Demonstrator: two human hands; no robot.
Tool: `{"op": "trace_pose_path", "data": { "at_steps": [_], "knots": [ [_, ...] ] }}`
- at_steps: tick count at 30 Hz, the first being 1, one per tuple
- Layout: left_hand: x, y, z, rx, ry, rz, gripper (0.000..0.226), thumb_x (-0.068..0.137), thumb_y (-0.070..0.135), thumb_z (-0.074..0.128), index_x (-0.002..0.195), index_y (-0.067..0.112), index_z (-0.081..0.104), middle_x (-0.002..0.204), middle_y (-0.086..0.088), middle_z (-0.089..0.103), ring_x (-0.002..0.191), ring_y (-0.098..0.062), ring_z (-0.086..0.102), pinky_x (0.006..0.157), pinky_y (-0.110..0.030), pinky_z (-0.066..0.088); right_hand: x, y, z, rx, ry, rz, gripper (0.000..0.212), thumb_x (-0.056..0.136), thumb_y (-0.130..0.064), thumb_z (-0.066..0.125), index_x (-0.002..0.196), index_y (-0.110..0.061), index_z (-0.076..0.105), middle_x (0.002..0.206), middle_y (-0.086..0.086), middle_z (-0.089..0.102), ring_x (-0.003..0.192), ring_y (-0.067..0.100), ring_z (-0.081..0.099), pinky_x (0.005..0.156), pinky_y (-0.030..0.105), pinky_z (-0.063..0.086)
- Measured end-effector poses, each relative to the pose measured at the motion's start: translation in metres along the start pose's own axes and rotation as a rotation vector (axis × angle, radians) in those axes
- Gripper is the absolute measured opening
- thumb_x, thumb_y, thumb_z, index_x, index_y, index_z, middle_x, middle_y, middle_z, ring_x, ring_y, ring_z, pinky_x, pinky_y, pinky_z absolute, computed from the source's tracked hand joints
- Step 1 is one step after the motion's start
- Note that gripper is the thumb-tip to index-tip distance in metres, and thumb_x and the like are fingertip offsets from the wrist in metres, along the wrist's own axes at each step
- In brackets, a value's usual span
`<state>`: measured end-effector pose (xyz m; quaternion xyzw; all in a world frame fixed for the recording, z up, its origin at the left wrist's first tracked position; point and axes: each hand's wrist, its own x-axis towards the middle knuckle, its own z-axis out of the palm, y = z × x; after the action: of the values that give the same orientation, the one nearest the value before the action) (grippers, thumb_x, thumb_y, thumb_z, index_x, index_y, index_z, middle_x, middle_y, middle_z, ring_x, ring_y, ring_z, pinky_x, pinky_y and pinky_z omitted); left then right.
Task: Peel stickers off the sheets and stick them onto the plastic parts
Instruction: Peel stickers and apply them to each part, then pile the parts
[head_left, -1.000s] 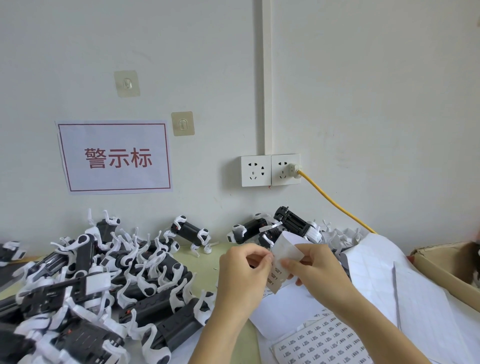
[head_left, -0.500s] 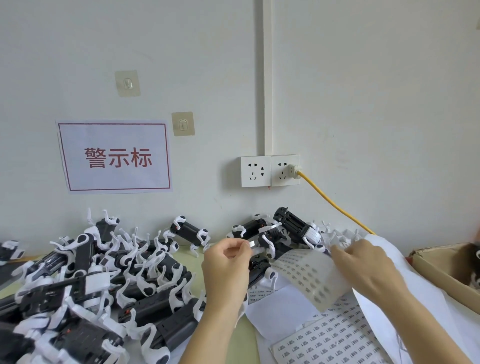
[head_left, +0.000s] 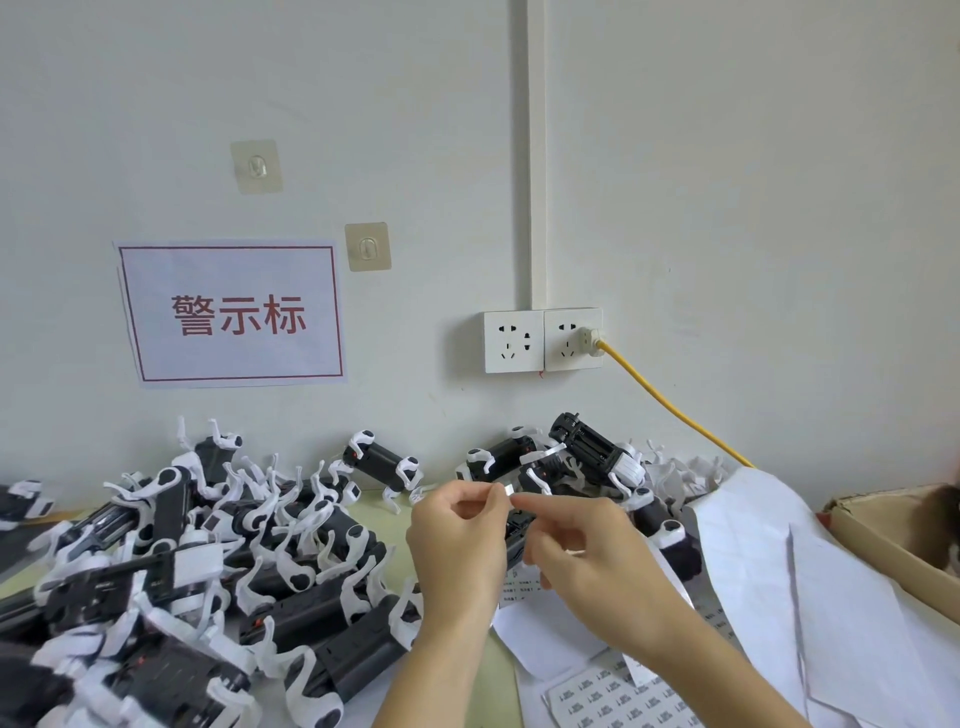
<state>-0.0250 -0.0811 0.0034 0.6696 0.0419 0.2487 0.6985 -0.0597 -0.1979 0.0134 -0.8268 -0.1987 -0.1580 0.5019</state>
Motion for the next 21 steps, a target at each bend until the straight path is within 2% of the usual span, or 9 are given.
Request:
{"op": "trace_pose_path", "data": {
  "at_steps": [3,7,10,13,16,18,21],
  "knots": [
    [-0.001,0.0,0.0,0.008,0.006,0.005,0.017,0.085,0.011,0.073,0.071,0.019,0.074,0.063,0.006,0.071,0.061,-0.007,0.066,0.061,-0.024,0.05,0.0,-0.001,0.002,0.068,-0.026,-0.027,0.054,0.08,-0.014,0.047,0.092,-0.063,0.067,0.075,0.016,0.059,0.063,0.012,0.049,0.06,0.037,0.046],
    [-0.001,0.001,0.0,0.023,0.007,-0.006,0.017,0.086,0.011,0.072,0.071,0.018,0.074,0.063,0.005,0.071,0.063,-0.012,0.067,0.063,-0.029,0.054,0.001,-0.001,0.004,0.09,-0.026,-0.033,0.058,0.075,-0.018,0.044,0.092,-0.07,0.062,0.079,0.018,0.059,0.063,0.014,0.048,0.058,0.033,0.042],
    [-0.002,0.002,-0.001,0.013,-0.015,-0.023,0.018,0.088,0.01,0.07,0.072,0.017,0.075,0.064,0.002,0.071,0.066,-0.017,0.067,0.065,-0.034,0.056,0.0,0.0,0.004,0.129,-0.046,-0.036,0.061,0.074,-0.016,0.043,0.094,-0.07,0.063,0.077,0.015,0.06,0.062,0.013,0.048,0.056,0.03,0.042],
    [-0.001,0.004,-0.002,-0.065,-0.074,-0.061,0.025,0.091,0.007,0.066,0.071,0.016,0.078,0.065,0.001,0.071,0.066,-0.016,0.067,0.069,-0.039,0.057,0.001,0.001,0.004,0.173,-0.049,-0.029,0.061,0.076,-0.01,0.043,0.1,-0.061,0.067,0.075,0.014,0.061,0.061,0.013,0.049,0.055,0.03,0.041],
    [-0.003,0.009,-0.001,-0.109,-0.202,-0.055,0.037,0.093,0.004,0.061,0.065,0.022,0.078,0.063,0.004,0.068,0.056,-0.011,0.06,0.055,-0.028,0.053,0.001,0.003,0.003,0.174,-0.043,-0.034,0.049,0.075,-0.009,0.042,0.105,-0.037,0.069,0.076,0.022,0.054,0.06,0.016,0.045,0.053,0.029,0.037],
    [-0.005,0.011,-0.001,-0.13,-0.295,-0.039,0.043,0.093,0.002,0.059,0.064,0.026,0.078,0.067,0.003,0.068,0.056,-0.008,0.058,0.052,-0.02,0.052,0.002,0.007,0.002,0.164,-0.009,-0.01,0.041,0.081,-0.007,0.044,0.107,-0.026,0.068,0.075,0.023,0.054,0.06,0.016,0.044,0.053,0.026,0.038],
    [-0.002,0.006,-0.004,0.054,-0.279,0.086,0.035,0.093,0.005,0.059,0.078,0.032,0.076,0.082,0.013,0.074,0.075,0.0,0.066,0.063,-0.006,0.048,0.005,0.016,-0.002,0.112,0.126,0.083,0.038,0.093,-0.005,0.048,0.105,-0.034,0.068,0.069,0.009,0.062,0.057,0.013,0.054,0.052,0.028,0.043]
  ]
}}
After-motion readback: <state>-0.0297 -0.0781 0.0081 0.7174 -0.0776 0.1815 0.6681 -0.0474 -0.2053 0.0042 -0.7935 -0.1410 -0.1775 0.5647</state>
